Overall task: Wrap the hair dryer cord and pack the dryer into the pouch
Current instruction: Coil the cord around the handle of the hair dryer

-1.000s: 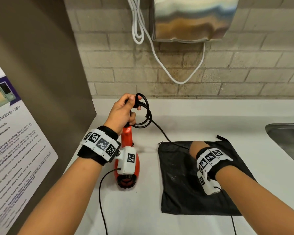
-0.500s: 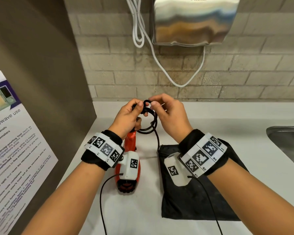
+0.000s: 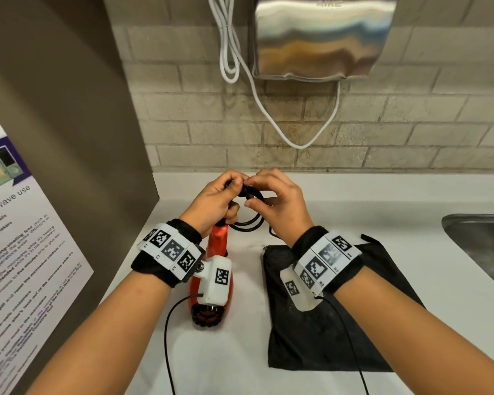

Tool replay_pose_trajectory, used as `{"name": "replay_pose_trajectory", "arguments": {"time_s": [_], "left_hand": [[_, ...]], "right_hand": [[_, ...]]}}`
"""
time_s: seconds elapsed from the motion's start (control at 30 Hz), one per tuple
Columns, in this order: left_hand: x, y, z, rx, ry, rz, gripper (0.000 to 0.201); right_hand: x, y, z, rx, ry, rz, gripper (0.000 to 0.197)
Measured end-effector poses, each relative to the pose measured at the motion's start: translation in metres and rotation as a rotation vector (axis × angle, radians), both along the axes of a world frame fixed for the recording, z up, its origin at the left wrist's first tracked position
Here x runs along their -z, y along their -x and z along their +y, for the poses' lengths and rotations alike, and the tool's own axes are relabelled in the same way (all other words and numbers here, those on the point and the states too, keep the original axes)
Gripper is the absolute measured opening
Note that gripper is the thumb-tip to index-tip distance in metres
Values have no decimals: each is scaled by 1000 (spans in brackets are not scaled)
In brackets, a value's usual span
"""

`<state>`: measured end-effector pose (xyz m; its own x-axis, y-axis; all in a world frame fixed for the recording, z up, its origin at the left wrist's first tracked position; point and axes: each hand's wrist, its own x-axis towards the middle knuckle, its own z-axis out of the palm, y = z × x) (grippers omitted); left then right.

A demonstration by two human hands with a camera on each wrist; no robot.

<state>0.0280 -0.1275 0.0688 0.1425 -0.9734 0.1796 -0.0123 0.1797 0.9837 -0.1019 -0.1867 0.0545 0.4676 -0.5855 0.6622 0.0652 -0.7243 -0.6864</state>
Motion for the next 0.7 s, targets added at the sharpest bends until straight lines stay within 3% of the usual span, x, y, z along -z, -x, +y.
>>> {"name": "replay_pose_trajectory", "arguments": {"time_s": [0.2, 0.3, 0.43, 0.6, 0.7], "left_hand": [[-1, -1, 1, -1, -1, -9, 15], [-1, -2, 3, 8, 9, -36, 8], [0, -2, 3, 1, 19, -46, 16], [2, 4, 4, 31, 34, -67, 16], [1, 6, 4, 11, 37, -53, 16]], "right_hand": [[2, -6, -5, 9, 64, -24, 17], [4, -5, -4, 8, 112, -12, 22], [9, -2, -5, -44, -127, 95, 47], [17, -1, -9, -22, -172, 299, 28], [17, -1, -9, -14, -173, 317, 29]]}}
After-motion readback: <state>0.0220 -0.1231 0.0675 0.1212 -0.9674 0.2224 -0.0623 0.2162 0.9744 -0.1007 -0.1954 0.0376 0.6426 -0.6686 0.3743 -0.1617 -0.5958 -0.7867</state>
